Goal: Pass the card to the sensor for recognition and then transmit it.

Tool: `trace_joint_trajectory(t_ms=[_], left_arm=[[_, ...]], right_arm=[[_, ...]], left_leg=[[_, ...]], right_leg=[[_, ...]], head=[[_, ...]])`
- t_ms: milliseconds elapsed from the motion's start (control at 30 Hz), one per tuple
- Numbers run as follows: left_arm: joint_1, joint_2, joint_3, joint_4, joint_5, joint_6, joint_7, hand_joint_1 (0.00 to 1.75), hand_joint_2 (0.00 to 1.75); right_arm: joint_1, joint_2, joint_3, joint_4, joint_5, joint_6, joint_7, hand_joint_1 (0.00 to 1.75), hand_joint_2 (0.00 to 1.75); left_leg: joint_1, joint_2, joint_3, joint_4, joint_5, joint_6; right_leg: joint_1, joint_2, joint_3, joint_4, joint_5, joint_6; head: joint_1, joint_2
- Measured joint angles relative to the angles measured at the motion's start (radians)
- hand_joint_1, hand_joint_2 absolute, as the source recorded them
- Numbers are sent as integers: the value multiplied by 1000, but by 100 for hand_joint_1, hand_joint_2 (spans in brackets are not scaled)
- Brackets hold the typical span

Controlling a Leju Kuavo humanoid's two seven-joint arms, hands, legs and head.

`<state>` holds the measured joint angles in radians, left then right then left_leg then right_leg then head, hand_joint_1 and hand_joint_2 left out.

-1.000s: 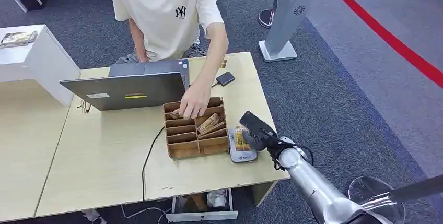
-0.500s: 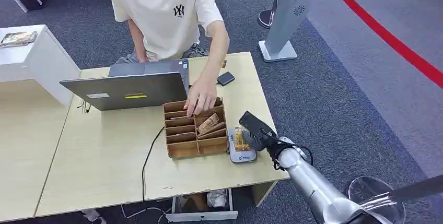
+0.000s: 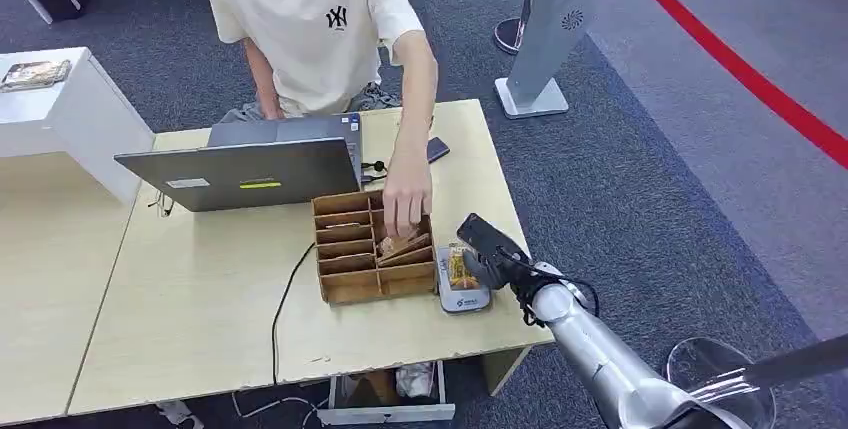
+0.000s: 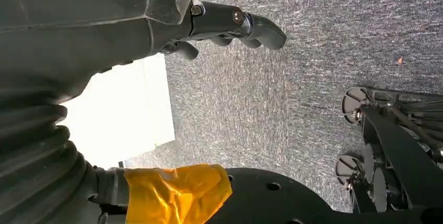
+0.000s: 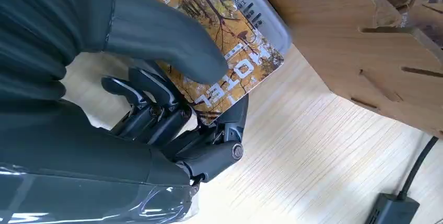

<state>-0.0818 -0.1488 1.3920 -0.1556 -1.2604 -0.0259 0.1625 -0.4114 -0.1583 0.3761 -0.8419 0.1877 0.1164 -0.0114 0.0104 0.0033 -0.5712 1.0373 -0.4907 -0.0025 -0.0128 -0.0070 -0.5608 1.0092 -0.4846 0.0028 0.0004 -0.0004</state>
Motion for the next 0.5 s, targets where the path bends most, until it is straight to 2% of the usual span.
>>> trace_joint_trajectory(t_ms=[500], left_arm=[[2,-3,1,0,7,-2,0,0,175]], right_arm=[[0,4,0,-4,-9,-21,-5,175,175]], left_leg=[[0,0,0,0,1,0]], right_leg=[[0,0,0,0,1,0]], head=[[0,0]])
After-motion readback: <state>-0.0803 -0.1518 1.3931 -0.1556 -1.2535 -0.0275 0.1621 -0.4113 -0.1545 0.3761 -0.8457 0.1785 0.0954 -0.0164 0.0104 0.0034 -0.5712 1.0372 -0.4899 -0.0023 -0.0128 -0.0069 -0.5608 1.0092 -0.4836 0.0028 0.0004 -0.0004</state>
